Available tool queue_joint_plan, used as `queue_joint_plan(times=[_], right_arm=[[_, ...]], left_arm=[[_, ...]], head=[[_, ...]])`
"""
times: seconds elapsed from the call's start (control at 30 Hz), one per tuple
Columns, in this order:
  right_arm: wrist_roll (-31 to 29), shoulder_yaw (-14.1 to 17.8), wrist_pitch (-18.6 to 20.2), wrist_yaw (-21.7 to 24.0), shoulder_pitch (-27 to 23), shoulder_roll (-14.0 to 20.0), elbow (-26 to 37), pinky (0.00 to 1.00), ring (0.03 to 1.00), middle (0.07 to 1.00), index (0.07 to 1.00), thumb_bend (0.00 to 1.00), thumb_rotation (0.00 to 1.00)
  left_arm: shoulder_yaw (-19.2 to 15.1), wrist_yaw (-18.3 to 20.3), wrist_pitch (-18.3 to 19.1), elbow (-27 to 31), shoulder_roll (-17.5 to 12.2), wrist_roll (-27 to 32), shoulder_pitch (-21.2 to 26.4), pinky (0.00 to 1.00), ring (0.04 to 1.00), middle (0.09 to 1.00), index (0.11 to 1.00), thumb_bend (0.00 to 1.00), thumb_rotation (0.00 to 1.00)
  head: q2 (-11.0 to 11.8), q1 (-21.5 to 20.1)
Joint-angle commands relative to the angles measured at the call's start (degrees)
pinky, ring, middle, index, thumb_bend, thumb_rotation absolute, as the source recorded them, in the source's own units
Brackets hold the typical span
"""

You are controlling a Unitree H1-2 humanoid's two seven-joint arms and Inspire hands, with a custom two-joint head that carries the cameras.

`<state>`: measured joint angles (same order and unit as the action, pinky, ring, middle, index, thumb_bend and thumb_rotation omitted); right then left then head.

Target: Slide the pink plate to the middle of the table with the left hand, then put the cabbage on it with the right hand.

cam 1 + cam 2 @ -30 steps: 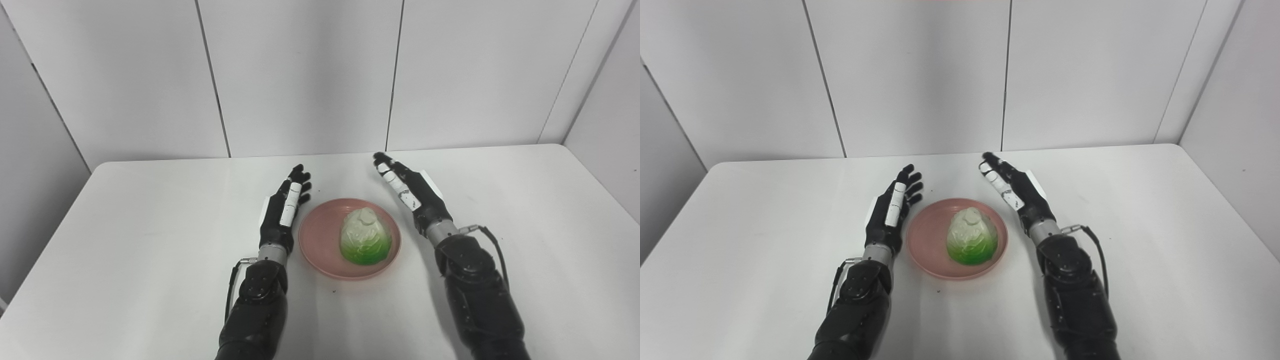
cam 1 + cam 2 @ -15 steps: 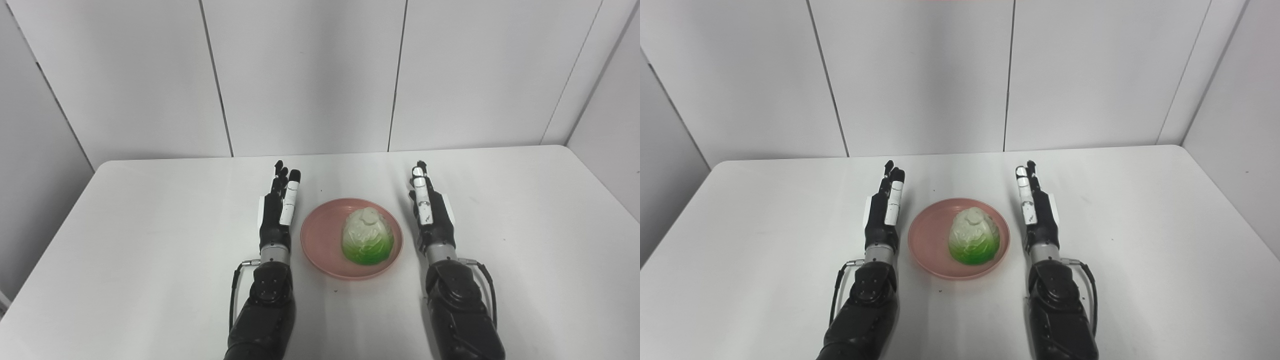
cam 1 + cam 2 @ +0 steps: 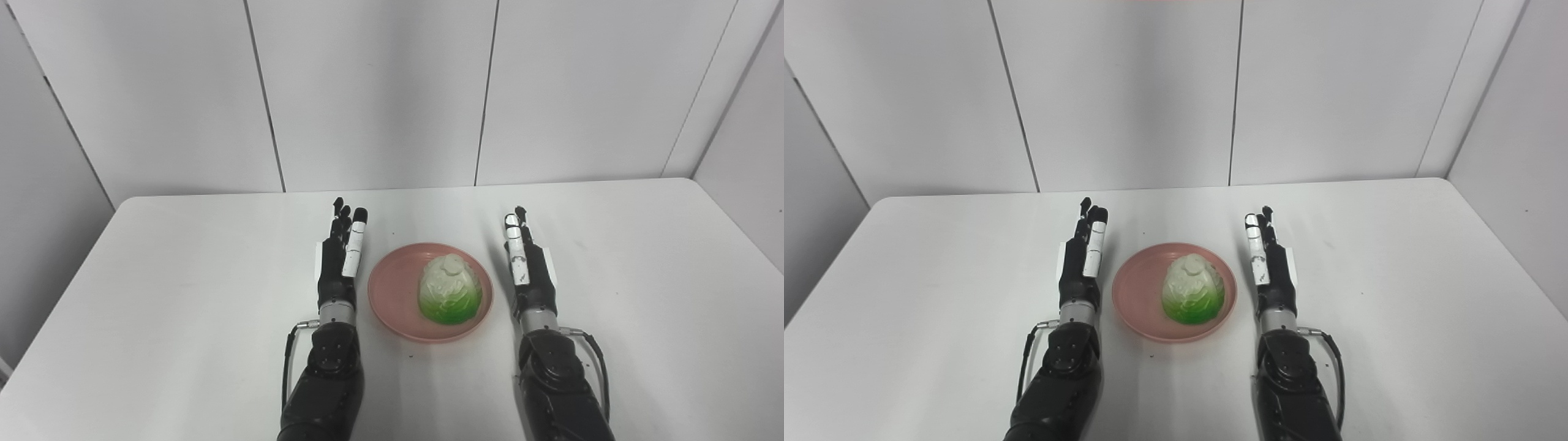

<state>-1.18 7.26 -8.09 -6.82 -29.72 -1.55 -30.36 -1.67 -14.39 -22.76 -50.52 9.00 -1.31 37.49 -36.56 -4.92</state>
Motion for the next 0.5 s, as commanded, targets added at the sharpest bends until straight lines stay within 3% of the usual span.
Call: queue_joint_plan(times=[0.0, 0.27, 0.4, 0.47], right_arm=[[-0.45, -0.46, -1.43, 0.78, -0.75, 0.43, 1.35, 1.0, 0.986, 0.972, 1.0, 0.77, 1.0], [0.93, -1.87, -2.41, -0.13, -0.59, 0.72, 0.17, 1.0, 0.961, 0.962, 0.998, 0.77, 1.0], [-0.69, -1.52, -1.01, 0.1, -0.65, 0.19, 0.13, 1.0, 0.951, 0.951, 0.957, 0.84, 0.95], [-0.54, -1.77, -1.29, -0.09, -0.59, 0.09, 0.07, 0.94, 0.92, 0.935, 0.94, 0.84, 0.94]], left_arm=[[-0.04, 0.97, -0.42, -1.25, -0.88, 0.25, -1.37, 1.0, 0.995, 0.986, 0.972, 0.87, 0.9], [-0.21, 1.28, -0.35, -1.56, -1.2, 0.16, -1.36, 1.0, 1.0, 0.985, 0.97, 0.87, 0.9], [0.04, 0.98, -0.03, -1.34, -1.35, -0.38, -1.4, 1.0, 0.998, 0.983, 0.969, 0.87, 0.91], [0.11, 0.73, 0.21, -0.83, -1.34, -0.63, -1.58, 0.99, 0.997, 0.983, 0.965, 0.89, 0.91]], head=[[0.33, 0.28], [0.96, 0.52], [0.84, 0.33], [0.84, 0.33]])
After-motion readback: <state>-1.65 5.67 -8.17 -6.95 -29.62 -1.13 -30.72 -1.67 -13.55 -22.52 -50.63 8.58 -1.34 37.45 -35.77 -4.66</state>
